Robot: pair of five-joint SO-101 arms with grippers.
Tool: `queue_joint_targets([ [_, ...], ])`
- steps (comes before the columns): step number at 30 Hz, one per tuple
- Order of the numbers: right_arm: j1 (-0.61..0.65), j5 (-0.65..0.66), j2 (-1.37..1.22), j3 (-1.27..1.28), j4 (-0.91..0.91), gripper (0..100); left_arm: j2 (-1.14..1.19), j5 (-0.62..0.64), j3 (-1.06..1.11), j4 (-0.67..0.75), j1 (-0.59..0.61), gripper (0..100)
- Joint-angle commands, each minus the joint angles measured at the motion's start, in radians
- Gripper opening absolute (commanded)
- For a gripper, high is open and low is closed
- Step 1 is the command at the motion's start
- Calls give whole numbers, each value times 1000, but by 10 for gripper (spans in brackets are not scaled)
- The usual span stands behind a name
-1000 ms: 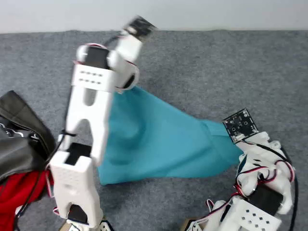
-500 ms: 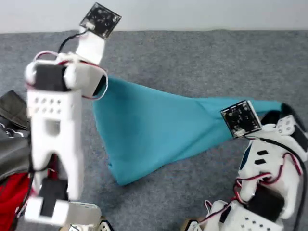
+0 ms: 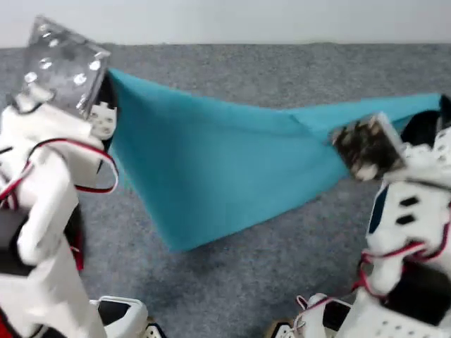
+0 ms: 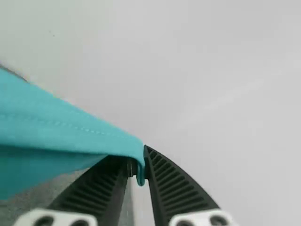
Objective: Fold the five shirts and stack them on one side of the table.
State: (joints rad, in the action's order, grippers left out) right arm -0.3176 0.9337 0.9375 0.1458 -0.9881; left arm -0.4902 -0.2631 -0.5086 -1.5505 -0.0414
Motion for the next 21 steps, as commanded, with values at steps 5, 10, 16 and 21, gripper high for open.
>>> queue_joint_targets([
  [5, 39, -75, -410, -692, -352, 10, -84, -2, -4, 149, 5, 15],
  [10, 74, -74, -562, -990, -452, 10, -112, -6, 1, 147, 5, 15],
  [16, 81, -69, -634, -1165, -437, 10, -112, -8, 1, 3, 5, 15],
  [21, 81, -68, -628, -1206, -358, 10, -109, -8, 2, -15, 29, 15],
])
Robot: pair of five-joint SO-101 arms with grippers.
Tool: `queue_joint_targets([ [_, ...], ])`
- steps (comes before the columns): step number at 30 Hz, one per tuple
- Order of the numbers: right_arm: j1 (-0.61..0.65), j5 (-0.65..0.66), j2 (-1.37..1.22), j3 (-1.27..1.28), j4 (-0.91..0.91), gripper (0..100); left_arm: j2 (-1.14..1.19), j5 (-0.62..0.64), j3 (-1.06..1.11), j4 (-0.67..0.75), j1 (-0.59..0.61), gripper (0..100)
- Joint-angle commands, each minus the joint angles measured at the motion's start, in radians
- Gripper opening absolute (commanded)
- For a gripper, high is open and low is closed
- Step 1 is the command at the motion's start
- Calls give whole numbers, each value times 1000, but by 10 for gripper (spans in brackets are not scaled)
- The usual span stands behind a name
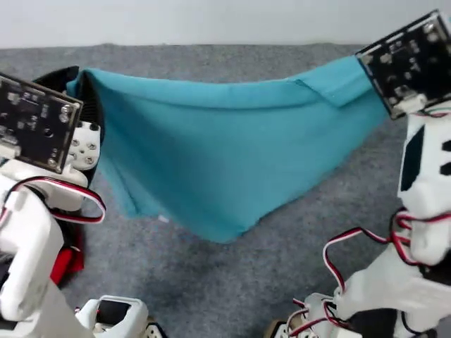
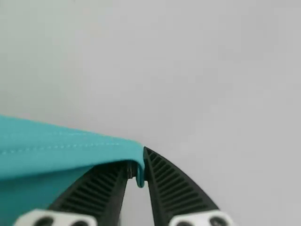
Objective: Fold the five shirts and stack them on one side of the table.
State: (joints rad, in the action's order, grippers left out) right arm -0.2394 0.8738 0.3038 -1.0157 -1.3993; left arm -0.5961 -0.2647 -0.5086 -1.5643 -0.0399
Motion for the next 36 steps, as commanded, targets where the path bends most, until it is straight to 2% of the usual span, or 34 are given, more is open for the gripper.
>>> queue_joint_targets([
  [1, 2, -5, 12, -58, 73, 10, -2, -6, 2, 2, 44, 15],
  [7, -1, 61, 73, -77, 176, 10, -12, -6, -8, 3, 112, 15],
  [17, -5, 127, 225, -77, 179, 10, -117, -6, -77, -6, 112, 15],
  [21, -12, 127, 272, -72, 174, 10, -170, -23, -77, -69, 112, 15],
  [26, -128, 127, 303, -71, 166, 10, -227, -109, -76, -192, 112, 15],
  [31, -163, 166, 298, -68, -39, 10, -258, -132, -36, -190, 112, 15],
  [36, -74, 227, 245, 64, -197, 10, -258, -138, 188, -184, 112, 15],
])
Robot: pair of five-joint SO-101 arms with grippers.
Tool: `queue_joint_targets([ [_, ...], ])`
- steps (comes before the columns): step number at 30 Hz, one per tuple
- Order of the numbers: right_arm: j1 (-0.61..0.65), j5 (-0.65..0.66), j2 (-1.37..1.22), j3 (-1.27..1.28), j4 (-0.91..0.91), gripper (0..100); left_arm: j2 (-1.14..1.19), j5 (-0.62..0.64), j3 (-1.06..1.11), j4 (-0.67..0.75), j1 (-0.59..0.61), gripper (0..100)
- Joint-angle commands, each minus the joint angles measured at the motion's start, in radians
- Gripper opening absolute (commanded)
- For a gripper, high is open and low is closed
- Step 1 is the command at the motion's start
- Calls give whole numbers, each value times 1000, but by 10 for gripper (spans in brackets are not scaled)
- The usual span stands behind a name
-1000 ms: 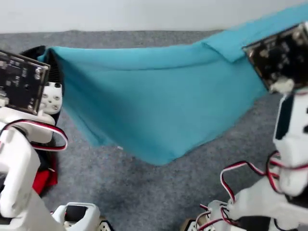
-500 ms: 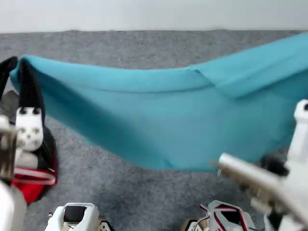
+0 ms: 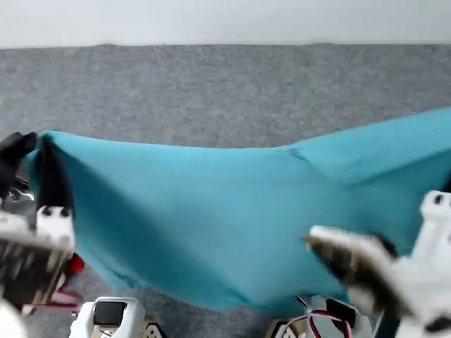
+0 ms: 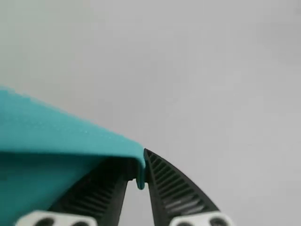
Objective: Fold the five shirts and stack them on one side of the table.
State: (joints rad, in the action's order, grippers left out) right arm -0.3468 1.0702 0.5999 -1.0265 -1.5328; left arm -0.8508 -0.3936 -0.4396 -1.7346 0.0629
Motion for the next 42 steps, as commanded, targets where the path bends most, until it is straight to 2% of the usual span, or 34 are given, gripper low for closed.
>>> queue_joint_targets([
  [1, 38, 34, -62, 114, -81, 10, -2, -9, 182, 0, 9, 15],
  [5, 97, 35, -111, 305, -82, 10, -2, -49, 463, 130, 8, 15],
  [9, 176, 31, -183, 499, -18, 10, -2, -153, 753, 362, 8, 15],
  [14, 219, 21, -274, 684, 229, 10, 43, -164, 1029, 683, 9, 14],
  [18, 229, -11, -352, 763, 444, 10, 198, -161, 1053, 861, 9, 14],
  [25, 239, -11, -492, 769, 769, 10, 560, -161, 816, 984, 9, 14],
  [31, 242, -5, -624, 767, 1078, 10, 891, -164, 441, 991, 32, 14],
  [35, 255, 86, -720, 767, 1210, 10, 1097, -164, 179, 988, 44, 14],
  [38, 257, 95, -789, 738, 1303, 10, 1224, -164, 8, 948, 51, 14],
  [42, 257, 97, -881, 657, 1326, 10, 1361, -164, -208, 799, 48, 14],
])
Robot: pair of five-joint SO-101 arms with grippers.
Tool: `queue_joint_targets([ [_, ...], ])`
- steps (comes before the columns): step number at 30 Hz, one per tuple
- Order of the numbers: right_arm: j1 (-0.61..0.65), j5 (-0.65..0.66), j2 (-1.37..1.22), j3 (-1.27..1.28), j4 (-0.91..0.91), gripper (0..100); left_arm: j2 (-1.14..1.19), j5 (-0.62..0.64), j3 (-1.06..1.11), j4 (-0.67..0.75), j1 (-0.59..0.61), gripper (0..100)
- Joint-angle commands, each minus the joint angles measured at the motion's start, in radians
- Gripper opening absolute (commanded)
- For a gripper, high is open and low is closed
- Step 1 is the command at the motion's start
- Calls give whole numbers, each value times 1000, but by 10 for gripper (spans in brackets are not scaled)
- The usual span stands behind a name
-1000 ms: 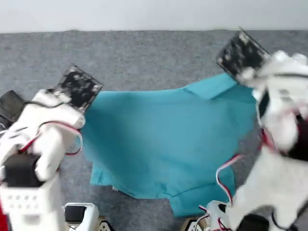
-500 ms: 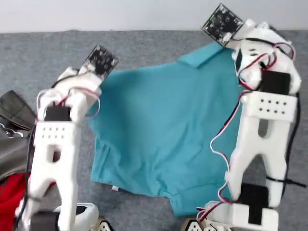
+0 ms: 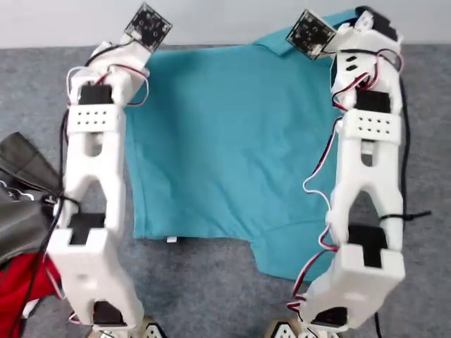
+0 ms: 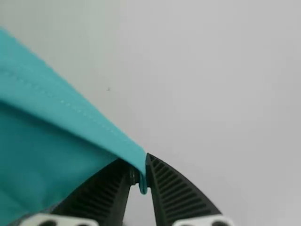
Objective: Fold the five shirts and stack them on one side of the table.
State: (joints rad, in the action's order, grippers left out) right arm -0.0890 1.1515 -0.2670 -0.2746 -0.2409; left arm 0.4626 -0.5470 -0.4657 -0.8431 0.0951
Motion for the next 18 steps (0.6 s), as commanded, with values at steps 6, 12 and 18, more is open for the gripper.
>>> queue_joint_targets([
  [6, -1, 15, -74, -167, 18, 10, 190, -12, -435, -269, 12, 14],
  [12, -8, 15, -73, -170, -73, 10, 269, -12, -627, -460, 11, 14],
  [18, -8, 17, -1, -170, -381, 10, 293, -20, -723, -703, 11, 14],
])
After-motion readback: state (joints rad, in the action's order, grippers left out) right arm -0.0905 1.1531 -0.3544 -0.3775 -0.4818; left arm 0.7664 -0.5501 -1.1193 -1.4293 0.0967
